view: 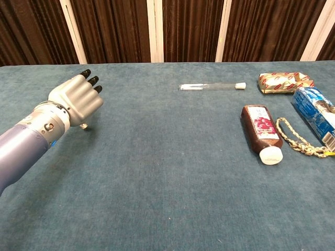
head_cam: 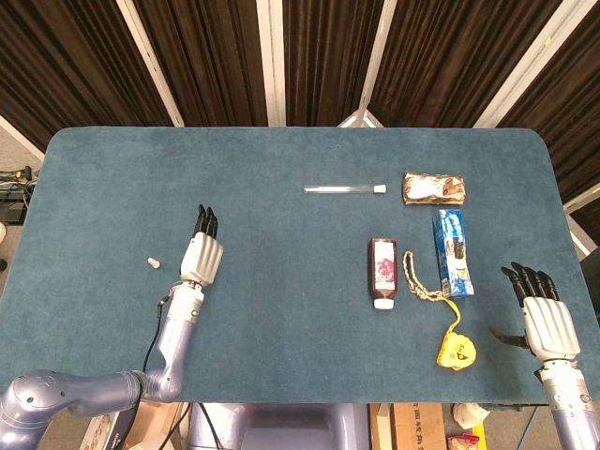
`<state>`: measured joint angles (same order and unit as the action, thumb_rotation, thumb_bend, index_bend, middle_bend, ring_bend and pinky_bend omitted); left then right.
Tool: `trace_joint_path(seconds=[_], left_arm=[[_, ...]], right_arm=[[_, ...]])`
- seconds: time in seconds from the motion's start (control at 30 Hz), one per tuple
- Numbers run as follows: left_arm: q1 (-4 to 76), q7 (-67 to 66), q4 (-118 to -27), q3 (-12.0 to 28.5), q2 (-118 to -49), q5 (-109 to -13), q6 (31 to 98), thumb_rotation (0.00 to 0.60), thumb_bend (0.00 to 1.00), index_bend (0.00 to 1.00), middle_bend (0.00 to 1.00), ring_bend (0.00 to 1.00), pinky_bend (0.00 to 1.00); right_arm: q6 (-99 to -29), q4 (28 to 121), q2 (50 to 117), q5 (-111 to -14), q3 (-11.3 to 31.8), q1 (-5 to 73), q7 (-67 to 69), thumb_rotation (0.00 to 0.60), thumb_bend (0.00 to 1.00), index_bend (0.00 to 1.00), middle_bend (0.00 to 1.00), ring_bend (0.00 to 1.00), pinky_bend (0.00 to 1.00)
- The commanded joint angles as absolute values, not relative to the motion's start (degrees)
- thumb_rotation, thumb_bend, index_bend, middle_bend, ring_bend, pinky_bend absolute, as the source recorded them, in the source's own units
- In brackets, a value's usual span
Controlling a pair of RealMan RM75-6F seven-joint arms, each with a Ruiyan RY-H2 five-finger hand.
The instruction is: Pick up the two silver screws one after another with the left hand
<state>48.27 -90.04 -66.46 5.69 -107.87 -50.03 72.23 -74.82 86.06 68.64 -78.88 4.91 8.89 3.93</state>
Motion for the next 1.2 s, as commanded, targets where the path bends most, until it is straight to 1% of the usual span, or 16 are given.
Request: trace_joint_path(seconds=[0.03, 0.1, 0.23, 0.53, 0.67, 0.77, 0.83, 1.03, 1.07, 1.2], left_arm=[[48.28, -90.18, -66.51, 5.89, -108.05, -49.93, 72.33, 0.6, 0.55, 0.56, 0.1, 0.0, 0.0], [48.28, -90.22, -66.6, 5.94, -108.07, -50.0, 72.41, 0.6, 0.55, 0.54, 0.1, 0.0, 0.0], [48.21, -90.72, -66.84, 5.84, -108.05, -49.95, 72.46, 0.6, 0.53, 0.48, 0.09, 0.0, 0.0], [48.17, -91.46, -67.3, 5.68, -108.39, -49.84, 72.39, 0.6, 0.53, 0.45, 0.09, 0.0, 0.0], [48.2, -91.5, -68.04, 5.79, -108.28, -50.23, 72.87, 0.6, 0.51, 0.4, 0.09, 0.0, 0.0], [48.32, -91.64, -69.65, 6.26, -107.9, -50.54, 73.73, 0.6, 0.49, 0.34, 0.08, 0.0, 0.0], [48.44, -91.9, -71.82, 7.07, -107.34, -50.64, 74.86, 0.6, 0.48, 0.31, 0.07, 0.0, 0.0], [49.16, -95.16, -80.53, 9.77, -104.08, -51.89, 80.79, 0.6, 0.47, 0.26, 0.06, 0.0, 0.0], [49.09, -94.2, -82.68, 10.53, -103.23, -52.21, 81.35, 0.6, 0.46, 0.25, 0.06, 0.0, 0.0], [47.47, -82.14, -92.51, 14.66, -99.86, -55.37, 83.04, 0.6, 0.44, 0.23, 0.06, 0.0, 0.0]], right_arm=[[-74.81, 86.06, 68.67, -78.91, 4.92, 8.92, 3.93, 0.6, 0.15, 0.13, 0.09, 0.05, 0.0], [-74.84, 86.08, 68.69, -78.95, 4.9, 8.91, 3.92, 0.6, 0.15, 0.13, 0.09, 0.05, 0.0], [-74.79, 86.1, 68.71, -78.95, 4.88, 8.94, 3.82, 0.6, 0.15, 0.13, 0.09, 0.05, 0.0], [-74.42, 86.36, 68.44, -79.37, 4.7, 9.07, 5.12, 0.6, 0.15, 0.13, 0.09, 0.05, 0.0], [-74.55, 86.29, 68.42, -79.32, 4.77, 9.04, 5.18, 0.6, 0.15, 0.13, 0.09, 0.05, 0.0], [-74.42, 86.34, 68.37, -79.35, 4.71, 9.08, 5.27, 0.6, 0.15, 0.13, 0.09, 0.05, 0.0], [-74.35, 86.33, 68.34, -79.36, 4.67, 9.1, 5.19, 0.6, 0.15, 0.13, 0.09, 0.05, 0.0], [-74.33, 86.41, 68.34, -79.54, 4.59, 9.16, 5.16, 0.6, 0.15, 0.13, 0.09, 0.05, 0.0], [-74.37, 86.5, 68.31, -79.56, 4.57, 9.15, 5.1, 0.6, 0.15, 0.13, 0.09, 0.05, 0.0], [-74.74, 86.77, 68.29, -79.73, 4.55, 9.04, 4.86, 0.6, 0.15, 0.13, 0.09, 0.05, 0.0]])
